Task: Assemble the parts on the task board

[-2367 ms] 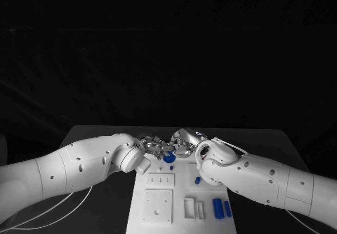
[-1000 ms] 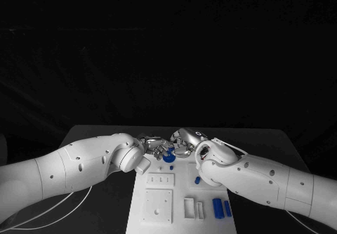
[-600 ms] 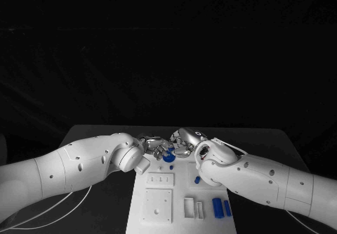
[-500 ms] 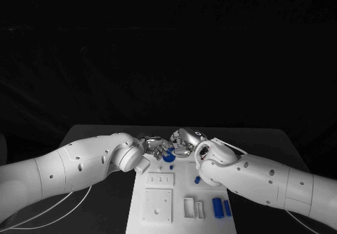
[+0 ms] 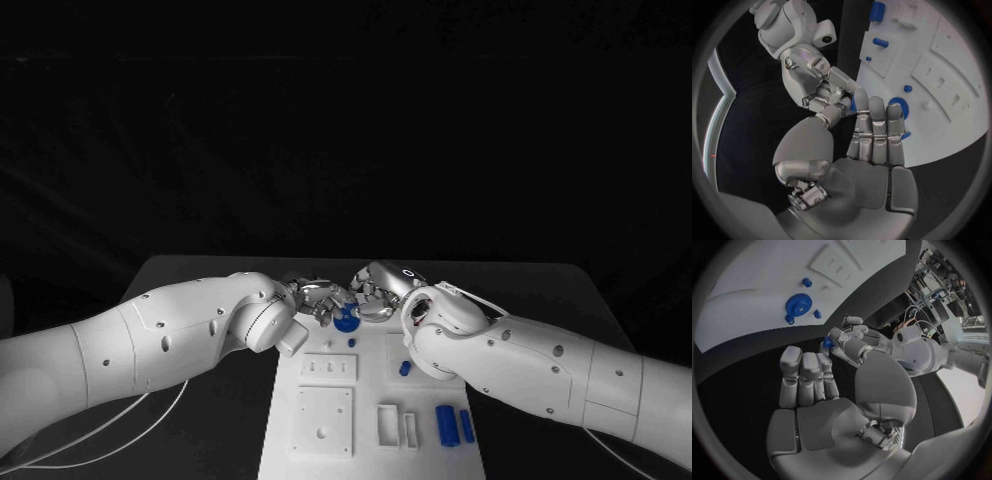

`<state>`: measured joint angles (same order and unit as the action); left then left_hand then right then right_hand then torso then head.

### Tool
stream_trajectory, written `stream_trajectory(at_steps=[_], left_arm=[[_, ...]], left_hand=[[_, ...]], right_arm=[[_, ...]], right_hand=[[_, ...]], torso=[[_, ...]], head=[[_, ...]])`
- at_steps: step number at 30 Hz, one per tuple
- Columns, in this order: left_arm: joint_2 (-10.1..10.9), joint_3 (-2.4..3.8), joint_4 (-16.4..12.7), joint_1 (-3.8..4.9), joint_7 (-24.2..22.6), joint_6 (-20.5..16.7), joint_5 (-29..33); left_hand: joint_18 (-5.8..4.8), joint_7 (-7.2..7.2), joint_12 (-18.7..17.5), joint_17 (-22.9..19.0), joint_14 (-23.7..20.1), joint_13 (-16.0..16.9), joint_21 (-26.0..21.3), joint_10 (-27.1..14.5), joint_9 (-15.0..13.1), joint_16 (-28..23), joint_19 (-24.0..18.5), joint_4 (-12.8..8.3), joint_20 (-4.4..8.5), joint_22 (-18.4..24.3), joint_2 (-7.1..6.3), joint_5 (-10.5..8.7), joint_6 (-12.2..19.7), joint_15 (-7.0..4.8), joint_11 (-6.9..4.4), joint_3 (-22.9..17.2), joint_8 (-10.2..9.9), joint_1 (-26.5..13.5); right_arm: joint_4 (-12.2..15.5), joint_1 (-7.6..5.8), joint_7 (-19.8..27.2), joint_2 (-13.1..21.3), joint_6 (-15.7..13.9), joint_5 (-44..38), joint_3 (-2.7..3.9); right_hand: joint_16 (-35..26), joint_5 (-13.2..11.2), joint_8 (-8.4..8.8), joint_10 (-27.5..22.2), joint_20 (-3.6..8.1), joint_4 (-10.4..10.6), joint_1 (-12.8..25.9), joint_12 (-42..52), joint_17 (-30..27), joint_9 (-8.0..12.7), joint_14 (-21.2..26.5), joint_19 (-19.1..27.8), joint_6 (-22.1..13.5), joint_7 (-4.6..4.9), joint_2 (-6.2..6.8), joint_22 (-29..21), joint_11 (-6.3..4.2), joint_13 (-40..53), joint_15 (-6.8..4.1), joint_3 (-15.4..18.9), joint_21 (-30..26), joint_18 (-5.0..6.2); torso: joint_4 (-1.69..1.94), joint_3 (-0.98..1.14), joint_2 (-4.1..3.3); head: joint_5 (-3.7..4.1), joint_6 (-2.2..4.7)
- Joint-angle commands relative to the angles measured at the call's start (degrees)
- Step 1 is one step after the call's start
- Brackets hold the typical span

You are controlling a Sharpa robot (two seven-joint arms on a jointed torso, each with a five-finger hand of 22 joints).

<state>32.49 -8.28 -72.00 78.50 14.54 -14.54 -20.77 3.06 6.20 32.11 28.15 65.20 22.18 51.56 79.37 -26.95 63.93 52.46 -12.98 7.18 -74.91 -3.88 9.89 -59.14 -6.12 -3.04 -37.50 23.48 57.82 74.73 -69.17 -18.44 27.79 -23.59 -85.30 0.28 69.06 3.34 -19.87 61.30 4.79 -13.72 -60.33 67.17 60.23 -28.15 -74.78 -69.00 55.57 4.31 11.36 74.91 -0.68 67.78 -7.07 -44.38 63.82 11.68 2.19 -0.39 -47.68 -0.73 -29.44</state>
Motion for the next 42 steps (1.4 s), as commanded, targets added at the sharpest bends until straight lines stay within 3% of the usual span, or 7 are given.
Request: stream_trajectory(at_steps=[1,6,11,17,29,35,42], left_arm=[[-0.15,0.08,-0.34,0.08,-1.49,-0.34,-1.75],[0.12,0.07,-0.40,0.08,-0.75,-0.11,-4.06],[0.52,0.06,-0.36,0.08,0.71,1.16,-6.59],[1.21,-0.24,-0.55,0.08,3.27,3.38,-11.26],[2.31,-2.55,-1.81,0.05,6.92,6.21,-18.77],[2.00,-4.93,-1.82,-0.09,8.36,6.85,-22.23],[0.85,-5.51,-0.29,-1.73,8.74,6.73,-23.00]], left_hand=[[0.04,-3.86,0.57,0.18,1.36,0.27,0.88,1.37,-3.35,0.84,0.86,-0.33,4.43,-0.62,-1.25,3.11,-5.35,-0.72,-0.52,0.08,1.59,-0.55],[0.17,-4.53,1.53,0.60,2.67,0.84,2.28,2.95,-4.70,2.33,1.93,-0.39,5.20,-0.85,-1.81,4.36,-6.76,-1.67,-1.23,0.28,2.04,-1.05],[0.25,-4.94,2.53,0.90,3.16,1.49,3.51,3.57,-5.99,3.58,2.52,-0.38,5.85,-0.94,-1.96,4.90,-7.52,-2.40,-1.66,0.25,2.09,-1.46],[0.30,-5.28,3.98,1.23,3.64,2.32,4.82,3.93,-7.31,5.05,2.98,-0.35,6.45,-1.00,-1.98,4.81,-8.09,-3.06,-2.06,0.26,2.02,-1.75],[0.57,-6.02,13.04,3.68,4.60,8.04,9.39,3.83,-10.42,11.71,3.85,-0.62,8.06,-1.02,-1.57,5.38,-9.02,-5.22,-2.98,0.24,0.55,-2.17],[0.72,-6.27,15.61,3.95,4.83,9.51,10.71,3.25,-11.50,13.22,3.98,-0.54,8.45,-0.86,-1.35,5.93,-9.50,-5.65,-3.29,0.17,0.16,-2.47],[0.77,-6.55,17.33,4.02,5.05,10.28,11.32,2.99,-12.71,14.25,3.94,-0.24,8.53,-0.67,-0.86,5.96,-10.36,-5.76,-3.53,0.25,0.30,-3.18]], right_arm=[[-0.62,0.06,2.55,0.19,-0.75,2.83,-0.06],[-0.69,0.06,5.06,1.29,-2.69,4.84,-0.09],[-0.32,0.07,7.86,3.23,-4.20,7.23,-0.09],[0.98,0.31,10.89,7.49,-5.82,10.50,-0.08],[1.16,0.30,16.51,15.11,-7.69,19.98,0.55],[0.32,0.01,17.42,16.05,-7.17,22.87,1.31],[-0.93,-0.32,17.63,15.29,-6.94,23.30,1.86]], right_hand=[[-0.36,-0.20,2.00,-0.67,-0.25,0.75,1.12,-0.47,-0.09,1.08,0.06,-0.30,-1.96,2.38,2.31,0.15,0.94,-0.29,1.01,1.58,-0.41,3.32],[-1.19,-0.02,4.75,-2.73,-0.42,0.70,1.69,-2.02,-0.24,2.26,1.28,1.09,-7.00,4.43,3.63,-0.02,2.90,-1.11,2.91,5.25,-1.54,3.32],[-1.76,0.77,5.34,-3.85,-0.78,0.74,1.55,-2.51,-0.38,2.51,2.25,2.27,-8.29,5.09,4.06,-0.13,3.55,-1.65,3.59,7.33,-2.49,3.32],[-1.93,4.13,5.30,-4.36,-1.08,0.92,0.96,-2.34,-0.46,2.50,2.67,2.76,-8.57,5.24,3.78,-0.06,3.71,-2.11,3.74,9.06,-3.01,3.32],[-2.31,7.98,4.98,-4.51,-1.25,0.78,0.33,-2.35,-0.79,2.42,2.95,3.03,-8.27,5.13,2.51,0.03,3.60,-3.10,3.64,10.52,-3.55,3.32],[-2.44,9.16,4.95,-4.51,-1.30,0.67,0.23,-2.37,-0.92,2.44,2.99,3.05,-8.26,5.11,2.07,0.03,3.57,-3.51,3.61,10.95,-3.76,3.32],[-2.51,9.70,4.91,-4.53,-1.34,0.55,0.24,-2.34,-0.99,2.45,3.01,3.05,-8.23,5.10,1.69,0.05,3.56,-3.75,3.60,11.28,-3.89,3.32]], torso=[[0.00,0.06,0.01],[0.02,0.07,0.01],[-0.03,0.11,0.01],[-0.02,0.10,0.02],[-0.35,0.25,0.44],[-0.49,0.43,0.71],[-0.51,0.51,0.69]], head=[[-0.07,-0.09],[-0.05,-0.15],[-0.06,-0.28],[-0.22,-0.47],[-0.65,-1.99],[-0.88,-3.08],[-1.03,-3.73]])
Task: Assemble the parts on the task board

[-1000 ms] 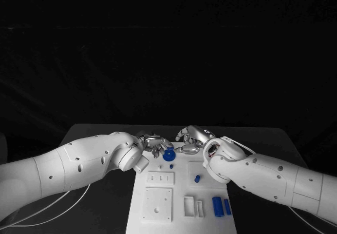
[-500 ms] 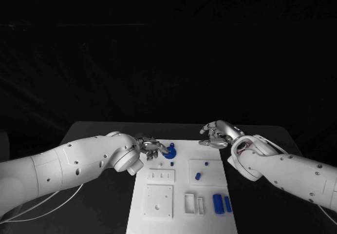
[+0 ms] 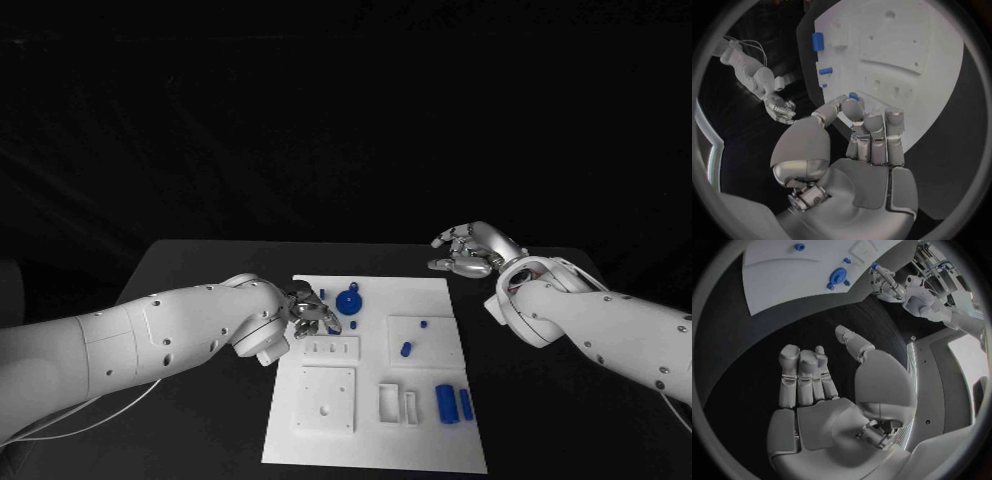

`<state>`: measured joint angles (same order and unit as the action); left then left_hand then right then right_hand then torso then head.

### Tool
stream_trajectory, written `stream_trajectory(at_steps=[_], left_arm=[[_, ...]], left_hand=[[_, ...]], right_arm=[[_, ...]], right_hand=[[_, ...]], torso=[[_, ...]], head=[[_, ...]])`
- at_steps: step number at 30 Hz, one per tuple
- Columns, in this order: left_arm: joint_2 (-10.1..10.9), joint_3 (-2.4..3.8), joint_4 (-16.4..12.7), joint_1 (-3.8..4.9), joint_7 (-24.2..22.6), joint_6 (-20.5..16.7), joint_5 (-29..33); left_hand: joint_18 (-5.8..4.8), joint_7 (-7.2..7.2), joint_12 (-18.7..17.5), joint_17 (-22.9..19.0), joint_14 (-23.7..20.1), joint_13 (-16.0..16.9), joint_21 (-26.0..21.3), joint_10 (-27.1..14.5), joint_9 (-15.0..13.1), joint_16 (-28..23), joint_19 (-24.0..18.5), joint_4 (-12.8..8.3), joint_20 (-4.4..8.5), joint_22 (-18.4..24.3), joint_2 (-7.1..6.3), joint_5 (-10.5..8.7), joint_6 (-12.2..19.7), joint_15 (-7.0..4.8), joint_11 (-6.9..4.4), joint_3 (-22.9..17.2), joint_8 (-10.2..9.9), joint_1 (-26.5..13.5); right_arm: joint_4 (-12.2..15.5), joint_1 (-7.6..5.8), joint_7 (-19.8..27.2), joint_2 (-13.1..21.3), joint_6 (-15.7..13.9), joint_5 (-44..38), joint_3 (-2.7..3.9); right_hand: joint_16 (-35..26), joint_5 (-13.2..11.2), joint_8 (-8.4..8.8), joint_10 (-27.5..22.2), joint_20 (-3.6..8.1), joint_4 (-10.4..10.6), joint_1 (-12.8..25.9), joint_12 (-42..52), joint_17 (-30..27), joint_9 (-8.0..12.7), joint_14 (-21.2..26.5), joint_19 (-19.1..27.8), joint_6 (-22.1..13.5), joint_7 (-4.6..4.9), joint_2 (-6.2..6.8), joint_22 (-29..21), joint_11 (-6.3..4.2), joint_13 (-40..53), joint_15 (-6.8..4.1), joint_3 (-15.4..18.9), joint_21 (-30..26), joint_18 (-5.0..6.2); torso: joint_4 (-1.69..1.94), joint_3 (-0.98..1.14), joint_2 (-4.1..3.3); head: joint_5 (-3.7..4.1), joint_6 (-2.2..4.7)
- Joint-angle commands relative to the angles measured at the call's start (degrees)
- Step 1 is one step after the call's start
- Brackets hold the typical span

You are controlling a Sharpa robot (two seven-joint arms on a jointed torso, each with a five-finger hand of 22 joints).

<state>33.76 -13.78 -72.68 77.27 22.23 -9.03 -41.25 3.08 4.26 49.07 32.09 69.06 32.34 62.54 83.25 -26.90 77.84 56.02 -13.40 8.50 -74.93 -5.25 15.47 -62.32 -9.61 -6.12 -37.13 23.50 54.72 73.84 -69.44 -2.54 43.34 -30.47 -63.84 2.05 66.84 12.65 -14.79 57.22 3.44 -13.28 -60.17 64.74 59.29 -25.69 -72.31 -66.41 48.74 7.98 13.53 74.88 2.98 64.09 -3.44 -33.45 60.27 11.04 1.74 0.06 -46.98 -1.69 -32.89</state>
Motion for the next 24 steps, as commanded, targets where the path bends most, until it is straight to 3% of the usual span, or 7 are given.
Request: stream_trajectory(at_steps=[1,5,17,24], left_arm=[[-0.55,0.00,0.57,-0.75,1.03,1.17,-2.88],[-1.04,0.01,1.25,-1.37,0.87,0.73,-4.54],[-1.83,0.02,2.37,-2.39,0.50,0.53,-9.77],[-1.99,0.03,2.49,-2.77,0.57,2.11,-11.51]], left_hand=[[0.76,-4.66,0.66,0.10,1.24,0.25,0.30,-0.91,-12.98,0.50,0.43,0.16,7.19,-0.61,0.56,0.50,-7.26,-2.31,-0.50,-0.15,0.31,-0.19],[0.81,-4.82,1.55,0.14,1.39,0.59,0.34,-1.02,-13.71,1.05,0.72,0.02,7.20,-0.55,0.70,0.94,-7.55,-2.48,-0.66,-0.23,0.40,-0.50],[1.00,-5.12,3.68,0.22,1.67,1.22,0.71,-1.17,-15.43,2.41,1.21,-0.02,7.26,-0.67,1.07,1.60,-8.35,-2.69,-0.90,-0.27,0.64,-1.42],[1.07,-5.25,4.33,0.25,1.79,1.38,0.86,-1.17,-15.90,2.85,1.33,-0.05,7.28,-0.72,1.13,1.78,-8.66,-2.77,-1.02,-0.27,0.77,-1.64]], right_arm=[[-0.08,-0.08,1.79,-0.33,-0.16,1.85,0.11],[-0.16,-0.16,1.85,-0.60,-0.14,1.85,0.17],[-0.07,-0.18,1.94,-0.93,-0.06,1.86,0.34],[-0.12,-0.18,1.86,-0.94,0.16,1.86,0.37]], right_hand=[[-0.29,0.44,-0.18,-0.44,0.00,0.10,0.09,0.09,-0.06,0.00,0.54,0.46,-1.39,1.42,-0.52,0.08,-0.10,-0.09,-0.03,0.39,-0.36,3.96],[-0.31,0.76,-0.19,-0.44,-0.02,0.03,0.10,0.12,-0.10,0.01,0.54,0.46,-1.38,1.41,-0.62,0.09,-0.11,-0.20,-0.04,0.53,-0.41,3.96],[-0.33,1.77,-0.23,-0.43,-0.07,-0.03,0.41,0.25,-0.17,0.05,0.49,0.39,-1.32,1.39,-0.83,0.15,-0.13,-0.54,-0.06,1.08,-0.55,3.96],[-0.35,2.28,-0.22,-0.47,-0.08,-0.11,0.48,0.30,-0.21,0.09,0.50,0.37,-1.34,1.39,-0.91,0.17,-0.13,-0.69,-0.06,1.28,-0.64,3.96]], torso=[[-0.05,0.03,-0.02],[0.06,-0.06,-0.07],[-0.07,-0.11,-0.11],[0.00,-0.15,-0.03]], head=[[-0.03,-0.30],[-0.07,-0.52],[-0.36,-1.08],[-0.27,-1.41]])
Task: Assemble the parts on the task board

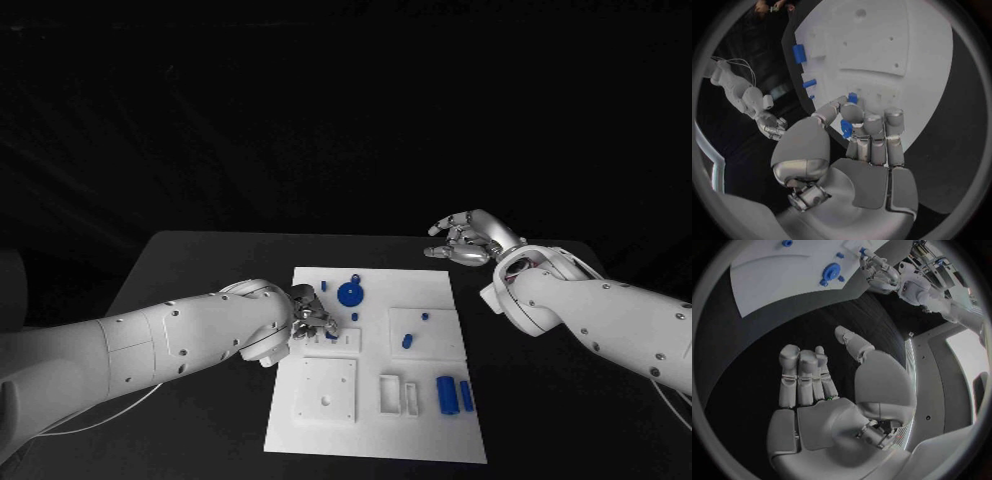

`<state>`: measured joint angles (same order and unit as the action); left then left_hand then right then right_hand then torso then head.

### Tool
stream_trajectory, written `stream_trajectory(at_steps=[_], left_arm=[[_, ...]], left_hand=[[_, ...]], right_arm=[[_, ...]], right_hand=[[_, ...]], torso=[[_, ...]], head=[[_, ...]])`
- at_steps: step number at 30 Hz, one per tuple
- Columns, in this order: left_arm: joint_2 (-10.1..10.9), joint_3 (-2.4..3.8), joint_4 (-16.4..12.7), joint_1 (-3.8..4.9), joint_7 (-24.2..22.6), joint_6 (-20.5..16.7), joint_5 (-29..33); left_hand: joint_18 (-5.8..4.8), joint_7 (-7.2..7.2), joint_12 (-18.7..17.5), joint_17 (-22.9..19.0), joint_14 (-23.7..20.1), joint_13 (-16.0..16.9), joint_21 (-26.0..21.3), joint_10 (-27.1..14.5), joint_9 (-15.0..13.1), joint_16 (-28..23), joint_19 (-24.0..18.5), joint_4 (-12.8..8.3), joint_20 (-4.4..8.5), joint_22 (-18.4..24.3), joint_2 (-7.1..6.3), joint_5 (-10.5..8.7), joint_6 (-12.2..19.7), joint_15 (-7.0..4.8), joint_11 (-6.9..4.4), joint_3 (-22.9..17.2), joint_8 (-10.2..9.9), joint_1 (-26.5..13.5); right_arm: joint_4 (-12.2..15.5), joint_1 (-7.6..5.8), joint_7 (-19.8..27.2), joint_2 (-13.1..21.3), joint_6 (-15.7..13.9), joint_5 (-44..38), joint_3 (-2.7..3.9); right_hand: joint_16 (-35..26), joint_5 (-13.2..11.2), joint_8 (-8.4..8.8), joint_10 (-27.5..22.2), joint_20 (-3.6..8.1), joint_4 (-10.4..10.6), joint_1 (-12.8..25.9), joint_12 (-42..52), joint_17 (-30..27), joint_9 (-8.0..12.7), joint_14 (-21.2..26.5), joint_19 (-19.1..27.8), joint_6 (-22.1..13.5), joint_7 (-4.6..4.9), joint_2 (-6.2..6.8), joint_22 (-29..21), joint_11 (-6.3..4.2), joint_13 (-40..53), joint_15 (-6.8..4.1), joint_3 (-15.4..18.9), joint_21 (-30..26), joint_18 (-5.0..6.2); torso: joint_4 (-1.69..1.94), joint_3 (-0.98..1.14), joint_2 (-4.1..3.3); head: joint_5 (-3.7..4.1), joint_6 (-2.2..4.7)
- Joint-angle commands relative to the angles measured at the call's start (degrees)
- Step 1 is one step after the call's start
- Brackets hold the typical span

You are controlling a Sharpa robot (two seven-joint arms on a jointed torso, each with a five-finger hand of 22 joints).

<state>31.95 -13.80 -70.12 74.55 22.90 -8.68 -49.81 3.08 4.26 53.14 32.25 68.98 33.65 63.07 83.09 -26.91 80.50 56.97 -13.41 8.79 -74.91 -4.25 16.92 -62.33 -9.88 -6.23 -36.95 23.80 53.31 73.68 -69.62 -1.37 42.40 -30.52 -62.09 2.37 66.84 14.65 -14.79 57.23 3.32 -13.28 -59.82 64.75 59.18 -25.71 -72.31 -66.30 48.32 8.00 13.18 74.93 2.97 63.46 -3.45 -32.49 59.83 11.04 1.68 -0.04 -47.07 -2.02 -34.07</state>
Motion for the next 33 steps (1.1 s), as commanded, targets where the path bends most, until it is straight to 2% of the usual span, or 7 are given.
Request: stream_trajectory(at_steps=[1,12,33], left_arm=[[-0.21,0.04,-0.04,-0.09,-0.05,1.82,-3.13],[-0.54,0.05,0.22,-0.53,0.00,1.17,-5.08],[-1.09,0.05,1.43,-0.97,0.70,3.54,-6.40]], left_hand=[[1.08,-5.27,0.41,0.09,1.89,0.10,0.37,-1.02,-15.98,0.28,0.41,-0.05,6.99,-0.75,0.15,0.35,-8.72,-2.52,-0.93,-0.44,0.49,-0.27],[1.16,-5.40,1.20,0.11,1.99,0.27,0.57,-1.09,-16.49,0.77,0.57,0.14,7.00,-0.81,0.41,0.09,-9.04,-2.62,-1.05,-0.41,0.62,-0.65],[1.26,-5.46,1.83,0.02,1.92,0.31,0.75,-1.31,-16.91,1.10,0.60,0.31,7.00,-0.86,0.72,-0.86,-9.08,-2.70,-1.11,-0.47,0.59,-0.96]], right_arm=[[0.03,0.00,0.69,-0.02,0.25,0.11,0.05],[0.06,0.00,0.70,-0.17,0.42,0.12,0.05],[0.11,0.00,0.63,-0.40,0.90,0.21,0.05]], right_hand=[[-0.35,0.37,-0.22,-0.48,0.04,-0.11,0.15,0.30,-0.10,0.10,0.50,0.26,-0.93,1.37,-0.56,0.12,-0.12,-0.09,-0.05,0.36,-0.20,3.96],[-0.36,1.02,-0.22,-0.51,0.03,-0.17,0.22,0.39,-0.14,0.14,0.49,0.22,-0.92,1.37,-0.67,0.16,-0.12,-0.26,-0.05,0.54,-0.29,3.96],[-0.35,1.99,-0.24,-0.55,0.03,-0.24,0.27,0.54,-0.18,0.19,0.48,0.15,-0.88,1.37,-0.85,0.23,-0.13,-0.50,-0.05,0.74,-0.39,3.96]], torso=[[0.09,-0.03,0.05],[0.02,0.02,0.05],[0.03,0.03,0.06]], head=[[0.09,-0.28],[0.01,-0.29],[0.00,-0.55]])
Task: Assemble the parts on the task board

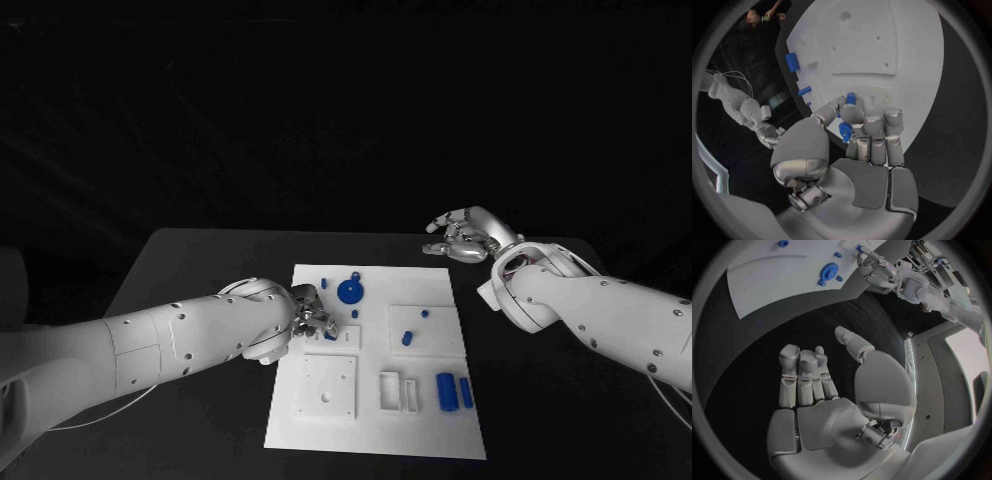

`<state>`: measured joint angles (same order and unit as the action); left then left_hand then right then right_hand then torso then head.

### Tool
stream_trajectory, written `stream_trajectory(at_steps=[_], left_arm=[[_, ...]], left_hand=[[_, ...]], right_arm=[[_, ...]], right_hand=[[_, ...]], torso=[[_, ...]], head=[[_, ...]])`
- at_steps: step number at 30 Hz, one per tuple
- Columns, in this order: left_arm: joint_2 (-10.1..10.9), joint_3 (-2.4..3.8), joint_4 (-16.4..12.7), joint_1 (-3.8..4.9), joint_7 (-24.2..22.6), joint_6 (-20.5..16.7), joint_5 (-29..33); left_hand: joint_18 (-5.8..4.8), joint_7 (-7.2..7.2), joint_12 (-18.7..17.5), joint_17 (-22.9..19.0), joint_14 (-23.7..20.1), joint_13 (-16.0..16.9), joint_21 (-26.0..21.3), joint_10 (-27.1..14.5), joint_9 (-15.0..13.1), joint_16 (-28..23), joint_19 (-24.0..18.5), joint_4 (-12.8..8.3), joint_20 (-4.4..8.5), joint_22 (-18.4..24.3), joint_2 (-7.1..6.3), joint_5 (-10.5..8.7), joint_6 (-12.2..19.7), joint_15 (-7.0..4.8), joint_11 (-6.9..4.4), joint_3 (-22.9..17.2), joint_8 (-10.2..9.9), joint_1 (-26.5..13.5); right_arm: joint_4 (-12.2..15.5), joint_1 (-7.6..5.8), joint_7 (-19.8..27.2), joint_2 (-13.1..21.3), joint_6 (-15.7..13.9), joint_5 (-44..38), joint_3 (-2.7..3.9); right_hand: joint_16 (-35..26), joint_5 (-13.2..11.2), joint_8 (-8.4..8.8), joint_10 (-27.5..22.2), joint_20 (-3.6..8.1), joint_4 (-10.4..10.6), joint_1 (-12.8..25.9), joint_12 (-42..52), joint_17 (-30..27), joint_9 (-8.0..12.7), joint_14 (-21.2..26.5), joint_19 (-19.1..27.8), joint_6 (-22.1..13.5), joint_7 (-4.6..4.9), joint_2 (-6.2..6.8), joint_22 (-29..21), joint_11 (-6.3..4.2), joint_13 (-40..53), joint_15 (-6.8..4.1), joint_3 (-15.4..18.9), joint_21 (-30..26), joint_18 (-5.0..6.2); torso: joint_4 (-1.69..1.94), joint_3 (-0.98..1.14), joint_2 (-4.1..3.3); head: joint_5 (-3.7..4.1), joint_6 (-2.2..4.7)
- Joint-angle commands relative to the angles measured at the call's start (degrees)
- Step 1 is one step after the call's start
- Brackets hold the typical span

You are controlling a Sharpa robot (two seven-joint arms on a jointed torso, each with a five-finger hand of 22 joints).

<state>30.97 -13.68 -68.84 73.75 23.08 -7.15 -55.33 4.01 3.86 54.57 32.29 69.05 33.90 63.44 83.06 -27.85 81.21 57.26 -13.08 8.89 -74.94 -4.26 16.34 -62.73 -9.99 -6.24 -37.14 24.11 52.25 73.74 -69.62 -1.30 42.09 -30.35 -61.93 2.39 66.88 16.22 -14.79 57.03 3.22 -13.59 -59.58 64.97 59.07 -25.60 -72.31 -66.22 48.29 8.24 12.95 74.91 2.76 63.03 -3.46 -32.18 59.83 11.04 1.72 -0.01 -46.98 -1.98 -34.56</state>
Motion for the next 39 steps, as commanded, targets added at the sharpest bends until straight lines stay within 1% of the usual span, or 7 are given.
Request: stream_trajectory(at_steps=[1,7,20,24,30,33,39], left_arm=[[-0.12,-0.07,0.21,-0.18,0.58,2.53,-0.87],[-0.30,-0.07,0.50,-0.19,0.69,3.23,-1.21],[-0.81,-0.06,0.70,-0.20,0.67,5.81,-2.53],[-0.99,-0.06,0.92,-0.20,0.62,5.94,-2.61],[-1.19,-0.05,1.24,-0.20,0.55,6.00,-2.62],[-1.29,-0.05,1.46,-0.20,0.52,5.89,-2.60],[-1.54,-0.04,1.86,-0.18,0.52,5.95,-2.56]], left_hand=[[0.34,-5.06,0.42,-0.02,1.84,0.06,0.38,-1.29,-15.98,0.40,0.31,0.00,6.89,-0.84,0.74,-0.30,-8.68,-2.60,-1.10,-0.28,0.28,0.08],[0.35,-5.10,0.75,-0.05,1.83,0.08,0.47,-1.35,-16.20,0.61,0.29,0.19,6.87,-0.87,0.89,-0.77,-8.80,-2.64,-1.13,-0.22,0.31,-0.22],[0.38,-5.22,1.43,-0.04,1.93,0.16,0.64,-1.37,-16.60,1.09,0.26,0.60,6.83,-0.91,1.53,-1.20,-9.14,-2.66,-1.23,-0.11,0.46,-0.82],[0.44,-5.38,2.51,-0.03,1.94,0.31,0.85,-1.55,-17.16,1.73,0.08,0.59,6.78,-0.94,2.31,1.58,-9.52,-2.60,-1.37,-0.05,0.66,-1.89],[0.47,-5.43,2.98,-0.07,1.95,0.35,0.98,-1.62,-17.40,1.96,0.07,0.66,6.76,-0.94,2.90,2.02,-9.66,-2.56,-1.40,0.05,0.75,-2.63],[0.47,-5.46,3.48,-0.10,1.96,0.37,1.08,-1.74,-17.64,2.20,-0.01,0.96,6.71,-0.93,4.01,2.37,-9.76,-2.51,-1.46,0.18,0.82,-3.86],[0.52,-5.51,3.80,-0.15,1.94,0.34,1.19,-1.87,-17.81,2.33,-0.03,0.93,6.72,-0.93,4.61,2.35,-9.77,-2.52,-1.48,0.16,0.85,-4.68]], right_arm=[[0.07,0.00,0.56,-0.07,0.78,0.05,0.03],[0.03,0.00,0.55,-0.14,0.80,0.07,0.03],[0.02,0.00,0.44,-0.25,0.93,0.07,0.03],[0.06,0.00,0.47,-0.32,0.89,0.08,0.03],[0.03,0.00,0.45,-0.35,0.92,0.08,0.03],[-0.06,0.00,0.44,-0.46,0.95,0.08,0.03],[-0.14,0.00,0.43,-0.55,0.97,0.08,0.03]], right_hand=[[-0.39,0.51,-0.24,-0.35,0.12,0.06,0.02,0.33,-0.07,0.08,0.48,0.07,-0.86,1.13,-0.63,0.26,0.08,-0.09,-0.05,0.43,-0.40,3.96],[-0.39,1.41,-0.25,-0.39,0.12,0.02,0.00,0.44,-0.10,0.12,0.49,0.03,-0.83,1.13,-0.72,0.31,0.08,-0.25,-0.05,0.48,-0.48,3.96],[-0.40,3.05,-0.27,-0.48,0.10,0.00,-0.04,0.63,-0.16,0.20,0.51,-0.02,-0.80,1.12,-0.78,0.40,0.08,-0.54,-0.05,0.47,-0.64,3.96],[-0.44,3.70,-0.27,-0.53,0.09,-0.03,-0.13,0.68,-0.19,0.23,0.53,-0.03,-0.80,1.12,-0.82,0.43,0.08,-0.65,-0.05,0.42,-0.71,3.96],[-0.45,4.22,-0.28,-0.55,0.08,-0.04,-0.20,0.75,-0.22,0.26,0.53,-0.05,-0.79,1.13,-0.87,0.45,0.08,-0.74,-0.05,0.37,-0.76,3.96],[-0.45,4.54,-0.29,-0.56,0.07,-0.06,-0.27,0.80,-0.24,0.27,0.53,-0.07,-0.77,1.12,-0.91,0.47,0.08,-0.80,-0.05,0.31,-0.79,3.96],[-0.45,4.88,-0.29,-0.57,0.07,-0.11,-0.39,0.85,-0.26,0.29,0.52,-0.09,-0.76,1.12,-0.99,0.49,0.08,-0.87,-0.05,0.24,-0.83,3.96]], torso=[[0.00,-0.01,-0.01],[0.08,-0.05,-0.03],[-0.03,0.00,-0.04],[0.03,0.01,-0.02],[0.03,-0.01,0.00],[0.03,0.00,-0.02],[-0.01,0.01,-0.04]], head=[[-0.03,-0.09],[0.08,-0.09],[-0.07,-0.22],[0.04,-0.19],[-0.01,-0.21],[0.00,-0.14],[-0.03,-0.09]])
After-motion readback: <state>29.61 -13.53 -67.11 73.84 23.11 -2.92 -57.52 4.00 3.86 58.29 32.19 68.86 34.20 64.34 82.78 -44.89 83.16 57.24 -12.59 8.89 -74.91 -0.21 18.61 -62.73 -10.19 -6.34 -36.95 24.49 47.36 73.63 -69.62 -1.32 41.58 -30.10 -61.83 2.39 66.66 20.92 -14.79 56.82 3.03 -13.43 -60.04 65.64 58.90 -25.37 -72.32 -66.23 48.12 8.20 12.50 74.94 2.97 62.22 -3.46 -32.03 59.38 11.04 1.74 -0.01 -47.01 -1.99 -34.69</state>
